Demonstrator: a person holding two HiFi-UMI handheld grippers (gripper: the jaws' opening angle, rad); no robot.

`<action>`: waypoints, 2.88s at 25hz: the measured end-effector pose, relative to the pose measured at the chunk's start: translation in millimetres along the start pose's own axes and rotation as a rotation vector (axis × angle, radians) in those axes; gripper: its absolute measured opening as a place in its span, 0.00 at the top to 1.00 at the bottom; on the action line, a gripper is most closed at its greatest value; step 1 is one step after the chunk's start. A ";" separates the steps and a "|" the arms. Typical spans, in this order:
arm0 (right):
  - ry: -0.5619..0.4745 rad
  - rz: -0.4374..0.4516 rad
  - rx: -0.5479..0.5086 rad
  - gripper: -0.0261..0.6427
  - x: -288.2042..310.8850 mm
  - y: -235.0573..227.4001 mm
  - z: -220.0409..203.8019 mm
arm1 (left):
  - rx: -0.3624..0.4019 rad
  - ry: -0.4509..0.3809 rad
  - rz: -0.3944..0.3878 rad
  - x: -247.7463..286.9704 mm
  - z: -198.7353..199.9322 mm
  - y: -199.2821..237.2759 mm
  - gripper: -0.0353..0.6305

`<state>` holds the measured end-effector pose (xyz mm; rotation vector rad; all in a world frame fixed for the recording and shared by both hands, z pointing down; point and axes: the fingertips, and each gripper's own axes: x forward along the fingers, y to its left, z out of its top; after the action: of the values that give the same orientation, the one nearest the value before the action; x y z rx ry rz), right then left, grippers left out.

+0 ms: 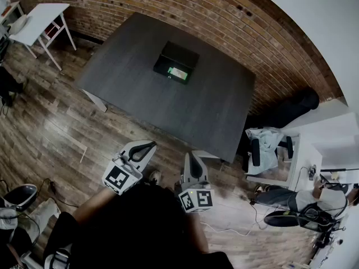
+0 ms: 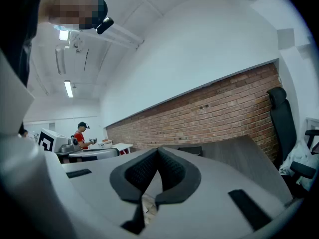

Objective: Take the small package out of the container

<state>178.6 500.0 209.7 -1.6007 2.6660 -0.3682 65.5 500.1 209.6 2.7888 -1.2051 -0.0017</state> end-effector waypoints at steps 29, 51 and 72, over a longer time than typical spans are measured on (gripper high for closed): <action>-0.051 -0.022 0.044 0.92 41.0 45.4 8.2 | -0.033 -0.029 0.030 -47.0 3.8 66.4 0.89; -0.048 -0.021 0.023 0.92 105.9 71.7 -7.5 | -0.038 -0.028 0.107 -69.9 -12.7 147.1 0.89; 0.007 0.027 0.037 0.92 243.9 -32.0 16.4 | -0.035 0.022 0.126 76.2 -6.9 232.8 0.89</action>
<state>92.1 269.8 227.6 -1.5549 2.6665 -0.4205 -50.9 287.0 241.7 2.6709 -1.3598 0.0178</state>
